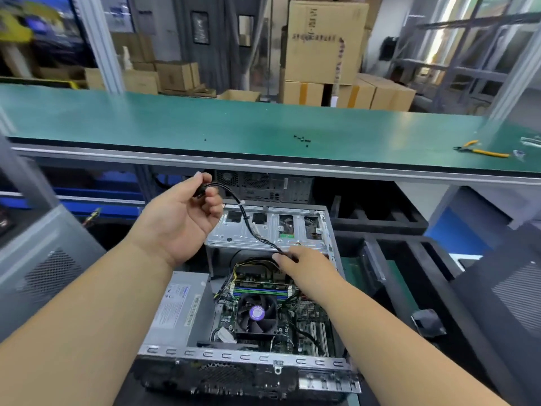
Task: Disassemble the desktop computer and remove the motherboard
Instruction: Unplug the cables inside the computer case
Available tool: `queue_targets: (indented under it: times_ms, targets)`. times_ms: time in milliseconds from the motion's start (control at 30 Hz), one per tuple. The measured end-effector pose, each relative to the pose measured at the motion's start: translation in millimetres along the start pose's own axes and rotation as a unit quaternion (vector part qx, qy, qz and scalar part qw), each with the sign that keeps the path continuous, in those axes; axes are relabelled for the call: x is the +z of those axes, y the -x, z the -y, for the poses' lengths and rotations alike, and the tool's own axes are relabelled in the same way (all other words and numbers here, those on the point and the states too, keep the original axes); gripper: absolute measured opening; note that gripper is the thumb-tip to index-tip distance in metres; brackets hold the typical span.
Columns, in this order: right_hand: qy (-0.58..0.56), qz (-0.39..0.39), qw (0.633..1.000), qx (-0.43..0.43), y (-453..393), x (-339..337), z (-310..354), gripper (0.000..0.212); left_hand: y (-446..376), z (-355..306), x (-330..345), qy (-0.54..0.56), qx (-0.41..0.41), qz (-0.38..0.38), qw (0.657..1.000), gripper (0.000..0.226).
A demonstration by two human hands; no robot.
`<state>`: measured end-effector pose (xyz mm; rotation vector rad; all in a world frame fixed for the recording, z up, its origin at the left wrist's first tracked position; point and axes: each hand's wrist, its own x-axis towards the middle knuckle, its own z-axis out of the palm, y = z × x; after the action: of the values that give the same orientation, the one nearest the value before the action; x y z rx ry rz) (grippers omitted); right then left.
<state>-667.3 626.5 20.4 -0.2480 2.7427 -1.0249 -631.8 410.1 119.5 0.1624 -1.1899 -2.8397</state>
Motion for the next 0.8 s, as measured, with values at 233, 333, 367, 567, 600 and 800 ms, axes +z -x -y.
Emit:
queue_targets:
  times_ms: [233, 333, 367, 567, 600, 800]
  targets:
    - [0.01, -0.193, 0.981, -0.002, -3, -32, -1, 0.049, 18, 11, -2, -0.071, 0.022, -0.07, 0.995, 0.016]
    - [-0.135, -0.172, 0.976, -0.006, -6, -46, 5, 0.051, 25, 24, -6, -0.157, 0.028, -0.086, 0.983, 0.017]
    - [-0.178, -0.16, 0.971, -0.011, -6, -50, 7, 0.051, 28, 29, -7, -0.187, 0.028, -0.086, 0.978, 0.019]
    - [-0.397, -0.093, 0.912, -0.051, 5, -77, 12, 0.041, 32, 66, -5, -0.424, 0.06, -0.108, 0.897, 0.013]
    - [-0.416, -0.082, 0.903, -0.065, 9, -83, 11, 0.04, 31, 71, -4, -0.431, 0.056, -0.106, 0.894, 0.012]
    - [-0.434, -0.16, 0.871, -0.166, 30, -122, -5, 0.028, 25, 103, 18, -0.448, 0.027, -0.054, 0.892, 0.017]
